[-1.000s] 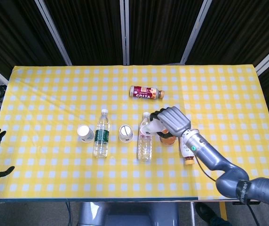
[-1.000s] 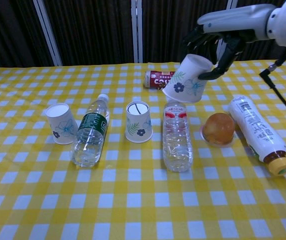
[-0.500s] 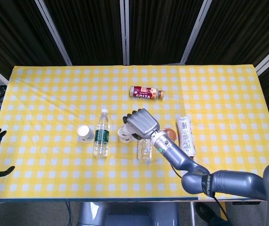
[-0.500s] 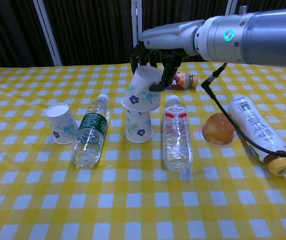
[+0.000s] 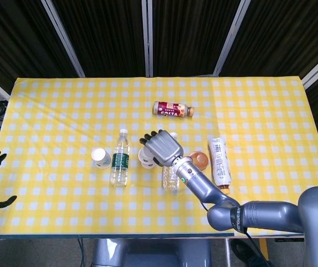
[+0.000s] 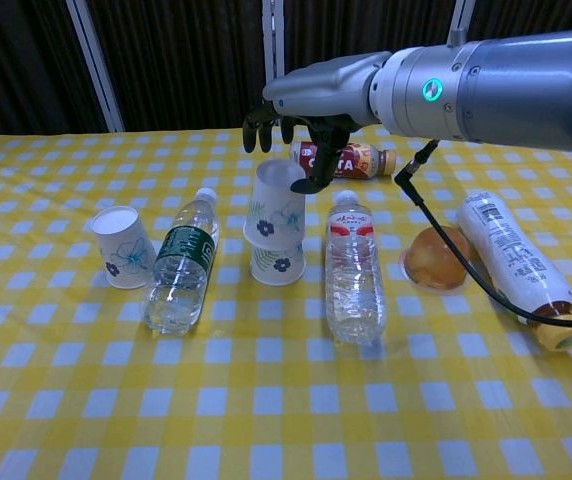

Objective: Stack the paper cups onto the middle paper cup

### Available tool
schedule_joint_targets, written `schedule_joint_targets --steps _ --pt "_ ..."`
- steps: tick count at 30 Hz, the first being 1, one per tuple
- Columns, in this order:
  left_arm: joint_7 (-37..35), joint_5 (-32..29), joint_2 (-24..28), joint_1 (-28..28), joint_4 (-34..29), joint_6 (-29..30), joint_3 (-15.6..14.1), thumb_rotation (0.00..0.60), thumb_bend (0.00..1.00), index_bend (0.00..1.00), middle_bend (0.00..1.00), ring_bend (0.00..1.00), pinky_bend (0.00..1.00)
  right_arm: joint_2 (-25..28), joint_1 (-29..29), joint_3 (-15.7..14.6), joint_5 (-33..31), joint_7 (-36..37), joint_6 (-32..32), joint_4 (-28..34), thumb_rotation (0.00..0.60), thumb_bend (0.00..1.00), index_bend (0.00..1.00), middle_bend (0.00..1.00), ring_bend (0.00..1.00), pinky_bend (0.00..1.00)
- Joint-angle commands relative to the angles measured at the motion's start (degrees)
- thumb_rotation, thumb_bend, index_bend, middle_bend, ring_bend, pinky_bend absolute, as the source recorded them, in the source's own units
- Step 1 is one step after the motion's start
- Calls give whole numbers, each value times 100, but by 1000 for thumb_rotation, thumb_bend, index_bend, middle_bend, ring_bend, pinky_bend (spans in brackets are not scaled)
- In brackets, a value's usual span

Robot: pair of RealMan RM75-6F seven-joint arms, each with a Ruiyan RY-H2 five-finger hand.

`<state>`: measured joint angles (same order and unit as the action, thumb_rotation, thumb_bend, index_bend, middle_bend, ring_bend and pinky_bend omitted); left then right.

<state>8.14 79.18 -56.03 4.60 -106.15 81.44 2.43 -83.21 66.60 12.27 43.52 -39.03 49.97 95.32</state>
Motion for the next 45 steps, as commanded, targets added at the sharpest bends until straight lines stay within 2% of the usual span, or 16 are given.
schedule_joint_targets --steps 1,9,14,16,19,23,26,28,30,35,41,45 --pt "-2 4 1 3 -3 -3 -3 600 0 0 0 0 0 -14 24 -68 57 -89 81 -18 600 20 99 76 109 145" --pt "35 -27 -16 20 6 -26 -6 600 0 0 0 0 0 43 -17 -152 236 -141 328 133 600 0 71 45 61 87" --pt "38 -83 -32 39 44 -61 5 600 0 0 0 0 0 519 -269 -249 505 -10 550 463 600 0 71 38 42 58" --pt "39 -77 -52 53 76 -72 9 600 0 0 0 0 0 888 -535 -389 885 237 661 647 600 0 71 35 26 29" --pt "36 -42 -104 80 145 -67 25 600 0 0 0 0 0 1431 -1009 -673 1829 897 819 712 600 0 67 16 1 0" --pt "173 56 -180 235 260 -182 68 600 0 0 0 0 0 2059 -1839 -1216 3482 1981 1615 281 600 0 19 0 0 0" --pt "373 60 -255 482 321 -413 171 600 0 0 0 0 0 2354 -2394 -1581 3989 2489 2069 7 600 0 0 0 0 0" --pt "450 84 -275 637 320 -567 225 600 0 0 0 0 0 2463 -2745 -1794 4104 2722 2271 -103 600 0 0 0 0 0" --pt "556 190 -274 832 286 -756 265 600 0 0 0 0 0 2462 -3152 -1964 4177 3053 2569 -241 600 0 0 0 0 0" --pt "787 232 -443 1235 379 -1100 425 600 0 0 0 0 0 2257 -3779 -2074 4141 3258 3053 -488 600 0 0 0 0 0" --pt "688 440 -917 1936 1077 -1860 527 600 0 4 3 4 3 1844 -4323 -2010 4038 3274 3489 -421 600 0 0 0 0 0" --pt "469 387 -1242 2339 1492 -2430 532 600 5 96 73 70 32 1651 -4555 -1902 4058 3095 3733 -371 600 0 0 0 0 0"
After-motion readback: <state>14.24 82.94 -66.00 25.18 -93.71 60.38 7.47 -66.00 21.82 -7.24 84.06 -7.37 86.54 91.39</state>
